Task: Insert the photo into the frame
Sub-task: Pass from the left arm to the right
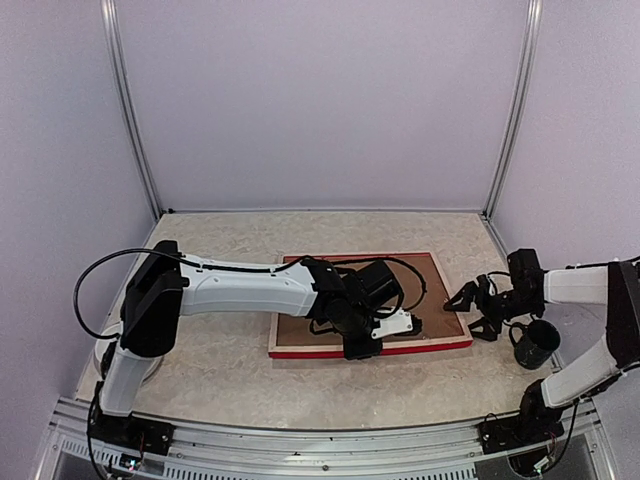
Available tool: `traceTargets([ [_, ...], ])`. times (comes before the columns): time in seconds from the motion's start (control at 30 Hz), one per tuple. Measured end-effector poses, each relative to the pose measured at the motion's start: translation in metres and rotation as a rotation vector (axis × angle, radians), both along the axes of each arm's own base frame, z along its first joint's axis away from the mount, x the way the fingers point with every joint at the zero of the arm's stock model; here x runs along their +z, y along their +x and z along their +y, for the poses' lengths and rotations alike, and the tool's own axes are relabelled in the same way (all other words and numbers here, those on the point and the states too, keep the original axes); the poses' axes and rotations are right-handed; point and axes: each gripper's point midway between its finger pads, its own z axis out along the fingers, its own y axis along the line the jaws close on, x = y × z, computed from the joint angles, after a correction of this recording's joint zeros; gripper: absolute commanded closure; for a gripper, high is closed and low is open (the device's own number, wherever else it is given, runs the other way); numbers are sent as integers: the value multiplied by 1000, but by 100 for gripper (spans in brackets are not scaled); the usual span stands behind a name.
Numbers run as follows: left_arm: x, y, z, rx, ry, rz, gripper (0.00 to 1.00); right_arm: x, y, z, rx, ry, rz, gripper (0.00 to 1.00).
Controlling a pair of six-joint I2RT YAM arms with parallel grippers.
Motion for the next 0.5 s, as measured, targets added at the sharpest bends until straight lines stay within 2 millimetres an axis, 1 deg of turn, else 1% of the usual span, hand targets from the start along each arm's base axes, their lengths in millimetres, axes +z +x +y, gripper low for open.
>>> traceTargets([
  [0.13, 3, 1, -1, 1, -5, -4, 100, -9, -9, 6, 23, 41, 36, 5],
  [0.23, 4, 1, 0, 2, -5, -5, 100, -9, -10, 12, 53, 85, 30, 8],
  [0.33, 4, 1, 0, 2, -3, -6, 100, -7, -12, 20, 79, 145, 19, 8],
  [0.5, 6, 2, 3, 7, 6, -12, 100, -1, -14, 27, 98, 211, -1, 10],
])
